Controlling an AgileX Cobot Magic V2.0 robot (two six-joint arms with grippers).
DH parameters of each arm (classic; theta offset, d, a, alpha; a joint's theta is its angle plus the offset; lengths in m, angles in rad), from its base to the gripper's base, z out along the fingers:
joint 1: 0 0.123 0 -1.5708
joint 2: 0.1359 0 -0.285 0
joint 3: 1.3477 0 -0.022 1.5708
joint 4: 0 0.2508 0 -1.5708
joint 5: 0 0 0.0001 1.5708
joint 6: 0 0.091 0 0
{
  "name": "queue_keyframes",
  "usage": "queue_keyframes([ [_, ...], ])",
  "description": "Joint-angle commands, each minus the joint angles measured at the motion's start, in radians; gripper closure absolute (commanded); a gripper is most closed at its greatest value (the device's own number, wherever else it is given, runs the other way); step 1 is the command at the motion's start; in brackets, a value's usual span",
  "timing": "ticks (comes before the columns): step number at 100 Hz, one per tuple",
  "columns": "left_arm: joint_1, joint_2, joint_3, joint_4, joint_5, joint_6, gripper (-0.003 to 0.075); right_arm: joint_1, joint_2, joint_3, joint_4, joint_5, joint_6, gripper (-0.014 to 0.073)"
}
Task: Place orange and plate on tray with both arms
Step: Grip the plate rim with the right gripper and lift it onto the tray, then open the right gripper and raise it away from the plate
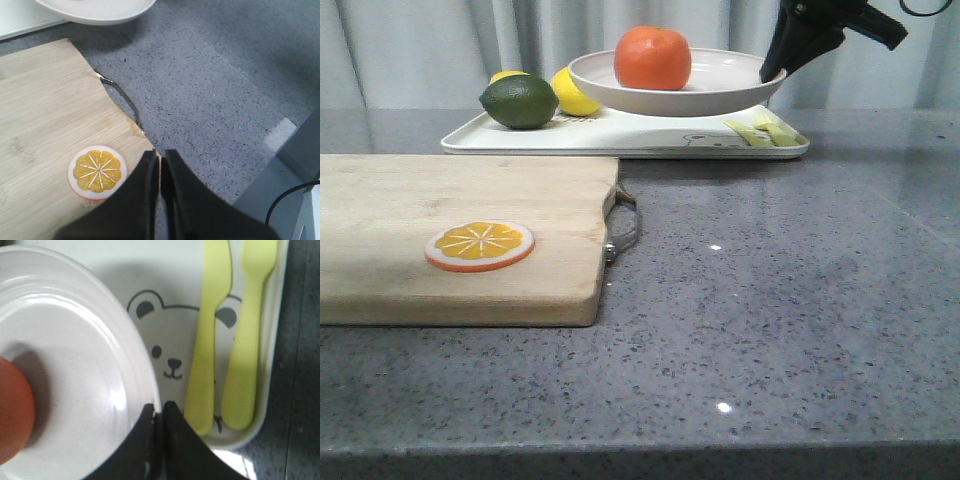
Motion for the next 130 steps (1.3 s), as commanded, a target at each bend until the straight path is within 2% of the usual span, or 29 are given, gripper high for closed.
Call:
queue_keyframes([
  [1,0.000,-0.013,-0.027,-0.020,-0.070,-0.005,0.0722,-0.003,0.008,-0.136,0.053,0.003,0.007,0.0662],
  [20,0.000,-0.013,-0.027,-0.022,-0.070,-0.005,0.0722,-0.003,0.155,-0.368,0.058,0.050,0.044,0.0662],
  [39,0.000,-0.013,-0.027,-0.022,-0.073,-0.005,0.0722,-0.003,0.251,-0.493,0.060,0.068,0.050,0.0662],
  [98,0.000,-0.013,-0.033,-0.038,-0.092,-0.005,0.0722,-0.003,0.314,-0.518,0.064,0.001,0.055,0.0650],
  [105,0.000,-0.013,-0.033,-0.038,-0.094,-0.005,0.0722,-0.003,0.319,-0.518,0.064,0.006,0.055,0.0589],
  [122,0.000,-0.013,-0.033,-0.038,-0.096,-0.005,0.0722,-0.004,0.319,-0.520,0.064,0.006,0.055,0.0342],
  [130,0.000,-0.013,-0.033,-0.038,-0.096,-0.005,0.0722,-0.005,0.319,-0.535,0.064,0.021,0.055,0.0295],
])
